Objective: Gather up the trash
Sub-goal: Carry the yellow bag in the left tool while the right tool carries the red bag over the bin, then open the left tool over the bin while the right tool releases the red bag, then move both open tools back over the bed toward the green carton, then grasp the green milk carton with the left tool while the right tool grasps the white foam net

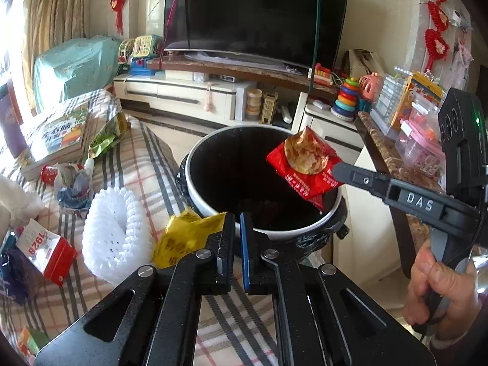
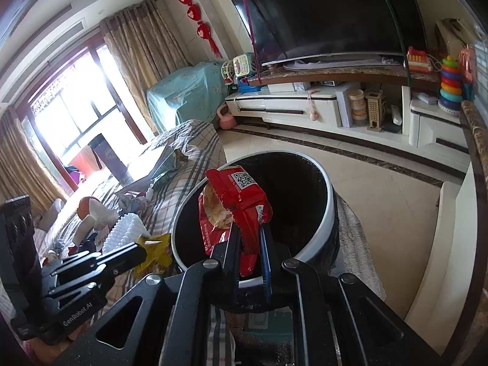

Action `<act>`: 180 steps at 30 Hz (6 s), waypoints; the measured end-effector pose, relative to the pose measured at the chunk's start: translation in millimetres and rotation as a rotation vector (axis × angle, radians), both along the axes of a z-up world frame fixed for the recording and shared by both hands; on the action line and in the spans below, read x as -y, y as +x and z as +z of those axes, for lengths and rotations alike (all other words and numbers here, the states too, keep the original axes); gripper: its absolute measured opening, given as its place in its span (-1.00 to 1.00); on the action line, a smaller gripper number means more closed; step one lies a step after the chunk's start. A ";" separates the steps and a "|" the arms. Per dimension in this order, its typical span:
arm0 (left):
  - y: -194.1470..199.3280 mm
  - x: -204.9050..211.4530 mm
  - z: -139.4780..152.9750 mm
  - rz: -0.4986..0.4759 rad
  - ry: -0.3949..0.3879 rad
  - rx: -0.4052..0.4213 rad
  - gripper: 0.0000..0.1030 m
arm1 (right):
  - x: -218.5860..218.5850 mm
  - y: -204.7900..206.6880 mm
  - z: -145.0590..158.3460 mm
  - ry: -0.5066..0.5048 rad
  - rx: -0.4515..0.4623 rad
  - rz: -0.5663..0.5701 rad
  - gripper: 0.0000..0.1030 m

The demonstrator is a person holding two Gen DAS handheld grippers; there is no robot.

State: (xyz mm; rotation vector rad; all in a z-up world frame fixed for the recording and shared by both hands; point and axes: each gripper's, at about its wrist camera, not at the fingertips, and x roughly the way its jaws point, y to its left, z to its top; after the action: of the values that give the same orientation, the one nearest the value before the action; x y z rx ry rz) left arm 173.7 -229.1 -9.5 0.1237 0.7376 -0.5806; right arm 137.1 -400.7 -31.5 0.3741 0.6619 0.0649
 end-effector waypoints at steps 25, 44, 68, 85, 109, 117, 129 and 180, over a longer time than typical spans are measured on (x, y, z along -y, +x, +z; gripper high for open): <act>12.9 -9.1 -37.2 0.040 0.097 -0.061 -0.44 | -1.8 -5.1 -4.6 0.043 -0.010 -0.003 -0.78; 3.6 -7.8 5.4 -0.006 -0.004 -0.021 -0.59 | 1.9 -9.5 4.2 0.024 0.010 -0.013 -0.78; 48.7 25.1 -2.3 -0.012 0.004 -0.073 0.23 | 20.0 25.9 -6.3 -0.006 -0.053 -0.028 0.11; -1.1 -52.3 -3.7 0.129 -0.052 -0.082 0.40 | -22.5 -2.5 9.6 0.001 0.030 0.006 0.73; -53.6 -182.9 -3.7 0.405 -0.102 -0.043 0.42 | -132.7 -9.3 -4.5 -0.025 0.012 0.191 0.79; -74.8 -214.2 -12.2 0.500 -0.102 -0.062 0.48 | -152.6 -5.4 -8.8 -0.021 0.005 0.242 0.79; -87.3 -208.5 -39.8 0.551 -0.036 -0.129 0.74 | -177.5 13.5 -21.3 -0.065 -0.013 0.296 0.79; -43.0 -154.9 -49.2 0.405 0.023 -0.135 0.32 | -126.6 -4.3 -15.2 -0.029 -0.017 0.196 -0.47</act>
State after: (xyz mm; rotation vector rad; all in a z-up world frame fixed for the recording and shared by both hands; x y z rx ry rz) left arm 130.7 -74.1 -58.7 -0.0448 0.8725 -0.1953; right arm 132.8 -274.1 -46.7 0.2811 0.7138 0.2383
